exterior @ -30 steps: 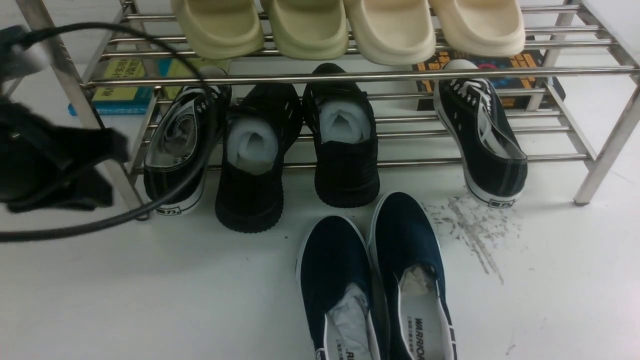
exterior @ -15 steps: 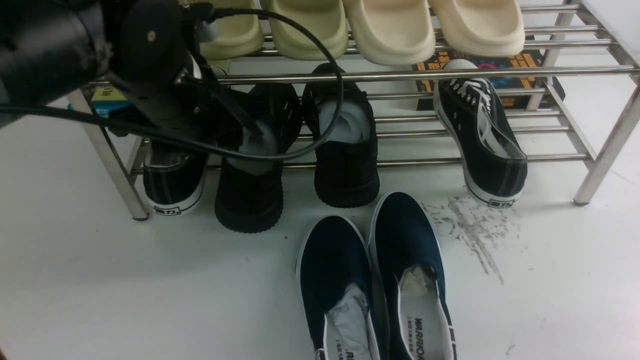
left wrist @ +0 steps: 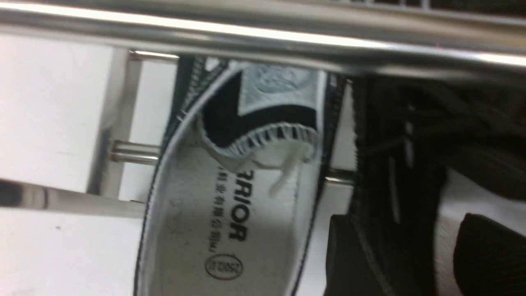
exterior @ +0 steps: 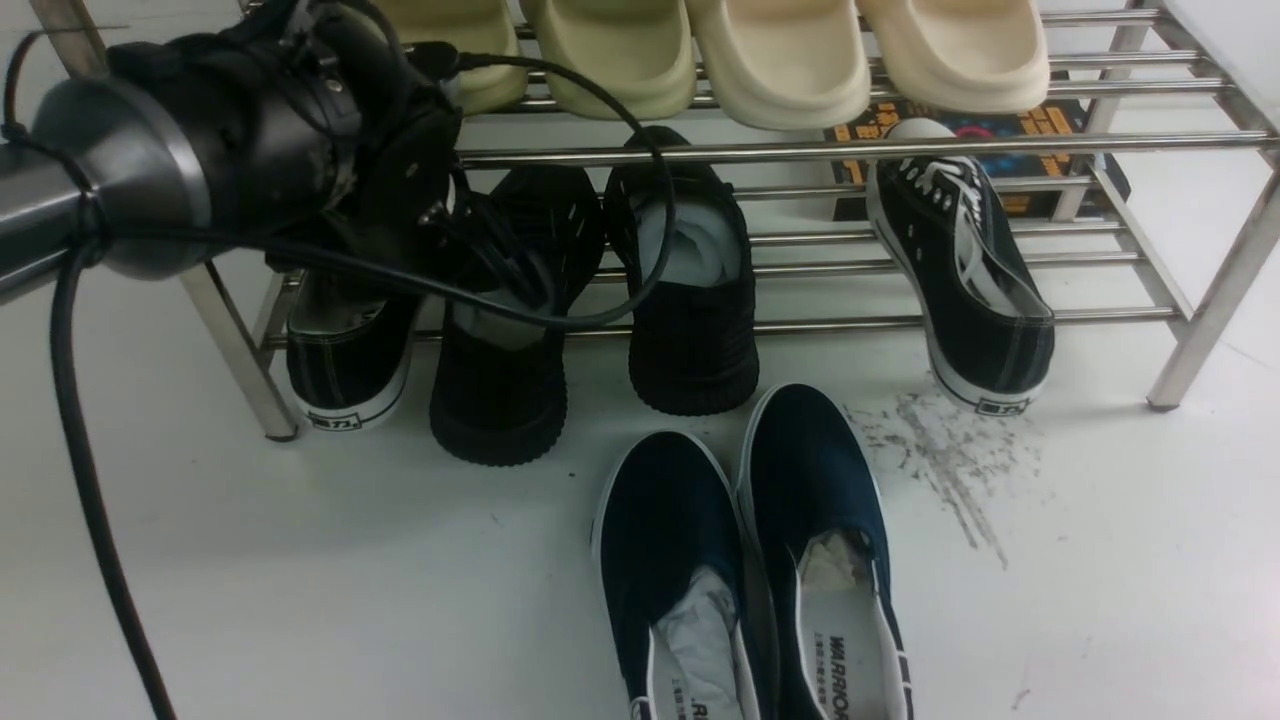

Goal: Take the shoes off the shelf with your hand on the white table.
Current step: 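Grasp the leftmost shoe on the bottom shelf of the shoe rack with the left gripper, then set the held shoe down on the floor in front of the rack with the left gripper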

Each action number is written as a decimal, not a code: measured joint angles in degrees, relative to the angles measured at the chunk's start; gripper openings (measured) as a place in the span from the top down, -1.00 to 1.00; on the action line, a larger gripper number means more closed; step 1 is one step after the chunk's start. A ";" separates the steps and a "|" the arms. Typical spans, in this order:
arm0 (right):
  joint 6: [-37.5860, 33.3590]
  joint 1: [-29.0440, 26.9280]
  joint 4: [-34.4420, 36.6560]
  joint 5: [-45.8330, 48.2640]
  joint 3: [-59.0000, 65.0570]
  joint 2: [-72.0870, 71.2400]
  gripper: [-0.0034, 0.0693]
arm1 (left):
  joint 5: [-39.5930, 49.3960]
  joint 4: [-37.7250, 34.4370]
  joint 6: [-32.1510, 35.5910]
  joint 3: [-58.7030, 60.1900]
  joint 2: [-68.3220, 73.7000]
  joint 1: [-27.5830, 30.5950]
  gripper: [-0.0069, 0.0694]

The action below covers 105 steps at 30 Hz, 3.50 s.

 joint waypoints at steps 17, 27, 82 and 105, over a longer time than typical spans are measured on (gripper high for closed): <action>0.00 0.00 0.00 0.00 0.00 0.00 0.26 | -4.36 0.79 -3.03 0.00 4.39 0.00 0.05; 0.00 0.00 0.00 0.00 0.00 0.00 0.26 | -2.33 -1.65 -2.55 -0.45 4.34 -0.06 0.67; 0.00 0.00 0.00 0.02 0.00 0.00 0.25 | 5.28 -10.96 -1.09 48.64 -48.01 -0.05 0.67; 0.00 0.00 0.00 0.02 0.00 0.00 0.25 | -8.73 -0.26 -3.41 50.98 -31.00 -0.05 0.51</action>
